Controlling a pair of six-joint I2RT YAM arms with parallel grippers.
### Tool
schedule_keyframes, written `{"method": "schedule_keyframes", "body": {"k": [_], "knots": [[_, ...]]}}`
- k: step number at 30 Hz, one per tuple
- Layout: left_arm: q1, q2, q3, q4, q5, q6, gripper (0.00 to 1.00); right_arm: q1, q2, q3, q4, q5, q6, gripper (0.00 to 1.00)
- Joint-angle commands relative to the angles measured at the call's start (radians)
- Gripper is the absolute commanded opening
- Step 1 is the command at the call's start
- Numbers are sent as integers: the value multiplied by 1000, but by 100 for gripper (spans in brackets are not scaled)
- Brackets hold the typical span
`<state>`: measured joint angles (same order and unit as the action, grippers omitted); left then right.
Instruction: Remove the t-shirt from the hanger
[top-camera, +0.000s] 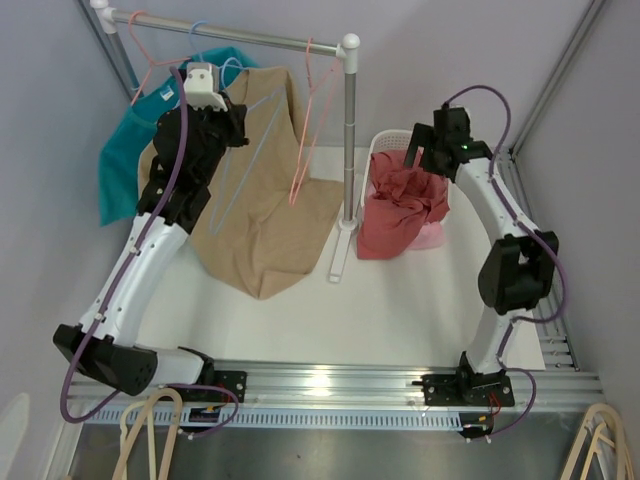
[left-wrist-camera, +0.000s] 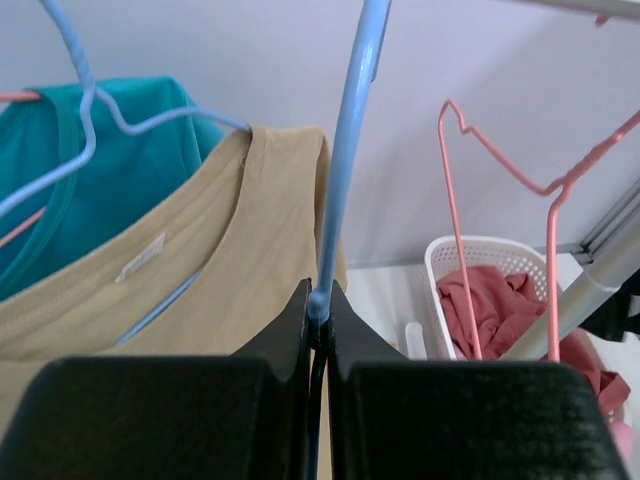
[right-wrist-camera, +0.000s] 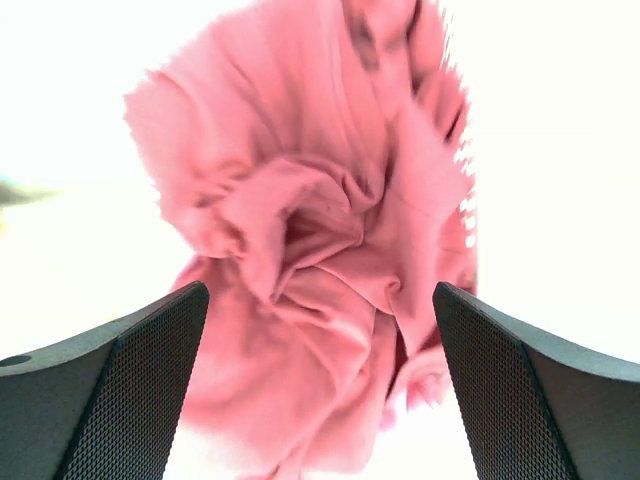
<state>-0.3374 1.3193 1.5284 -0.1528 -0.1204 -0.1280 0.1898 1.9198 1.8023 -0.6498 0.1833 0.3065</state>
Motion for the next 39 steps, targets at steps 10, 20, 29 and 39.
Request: {"method": "schedule_keyframes", "body": {"k": [10,20,29,39], "knots": [[8,141,245,94,97,21,1,5,-393,-242,279,-8,-43,97],[2,305,429,32,160,1,1,5,-424,-241,271,-34,-47,96],[-43,428,545,12,194,41,1,2,-464,-247,274,-44,-50,97],[-135,439,547,2,159,71,1,0,-456,-271,279,-56,-40,96]]}}
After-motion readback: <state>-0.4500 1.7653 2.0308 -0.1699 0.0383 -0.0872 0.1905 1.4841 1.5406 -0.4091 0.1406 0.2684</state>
